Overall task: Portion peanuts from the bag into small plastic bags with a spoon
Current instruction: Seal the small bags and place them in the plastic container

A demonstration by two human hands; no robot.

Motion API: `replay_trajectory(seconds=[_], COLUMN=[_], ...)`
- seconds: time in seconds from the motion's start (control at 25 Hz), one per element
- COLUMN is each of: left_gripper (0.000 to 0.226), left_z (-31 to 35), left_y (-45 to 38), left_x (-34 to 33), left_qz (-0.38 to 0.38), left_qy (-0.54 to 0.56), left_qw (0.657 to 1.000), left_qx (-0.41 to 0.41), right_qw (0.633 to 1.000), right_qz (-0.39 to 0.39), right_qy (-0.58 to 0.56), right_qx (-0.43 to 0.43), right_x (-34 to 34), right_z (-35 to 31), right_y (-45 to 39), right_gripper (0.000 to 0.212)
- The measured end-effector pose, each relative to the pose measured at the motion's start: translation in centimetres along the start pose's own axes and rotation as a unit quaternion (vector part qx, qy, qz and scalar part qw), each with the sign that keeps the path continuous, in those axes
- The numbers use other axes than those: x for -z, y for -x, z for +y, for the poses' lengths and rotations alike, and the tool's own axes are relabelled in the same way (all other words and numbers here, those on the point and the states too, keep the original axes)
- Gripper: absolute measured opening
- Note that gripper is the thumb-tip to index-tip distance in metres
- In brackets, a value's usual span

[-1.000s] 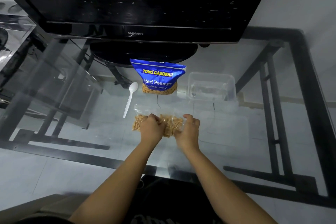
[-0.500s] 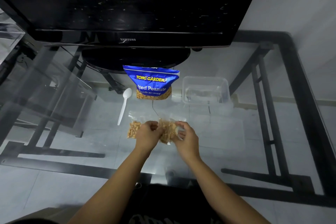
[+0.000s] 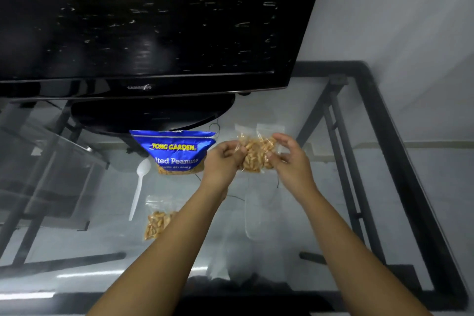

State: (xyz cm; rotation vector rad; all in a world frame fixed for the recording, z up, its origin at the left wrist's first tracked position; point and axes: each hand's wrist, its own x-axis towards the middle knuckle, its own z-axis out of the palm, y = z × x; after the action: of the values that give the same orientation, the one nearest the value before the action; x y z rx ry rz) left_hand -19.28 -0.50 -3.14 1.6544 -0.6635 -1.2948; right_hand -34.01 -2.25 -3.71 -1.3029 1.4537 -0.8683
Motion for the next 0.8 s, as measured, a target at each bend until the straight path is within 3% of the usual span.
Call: replay_trajectory(seconds=[0.12,0.24,0.36,0.52,0.64,0.68,0.8], left_gripper=[0.019,0.022,0.023,0.026,0.032,0.033,0.030], left_z=[-1.0,-3.2,-3.6,-3.3,-3.2,-3.3,-2.9], left_y=[-2.7,-3.8,-3.8,-3.1,-2.7,-2.7,-1.6], left_x=[-2.3,-2.5,-2.4,-2.4,-2.3,-2.2,-1.3], left_qz=[0.039,0.040,0.040,0.079,0.034,0.031,0.035], left_qy=[-0.117,-0.167,-0.274,-0.502,-0.631,-0.642,-0.591], left_qw=[0.992,0.984,0.961,0.851,0.758,0.746,0.780], left_qx=[0.004,0.048,-0.021,-0.133,-0.158,-0.173,-0.202], right_qw=[0.993,0.971,0.952,0.935,0.913,0.904,0.894], right_qz=[-0.017,-0.058,-0.084,-0.074,-0.081,-0.085,-0.055], right_qy=[0.116,0.227,0.290,0.346,0.398,0.419,0.446], right_qx=[-0.024,-0.047,-0.052,-0.037,-0.033,-0.029,0.005], right_x=[-0.1,-1.4,-1.9,-2.2,-2.4,-2.4,-2.1], right_z=[1.9,4.0,4.6,4.9,4.6,4.3,2.8], right_y=[-3.3,-4.1,-4.3,-4.5,-4.5,-4.5,-3.8], right_gripper=[0.044,0.049,0.055,0.052,0.044,0.041,0.035])
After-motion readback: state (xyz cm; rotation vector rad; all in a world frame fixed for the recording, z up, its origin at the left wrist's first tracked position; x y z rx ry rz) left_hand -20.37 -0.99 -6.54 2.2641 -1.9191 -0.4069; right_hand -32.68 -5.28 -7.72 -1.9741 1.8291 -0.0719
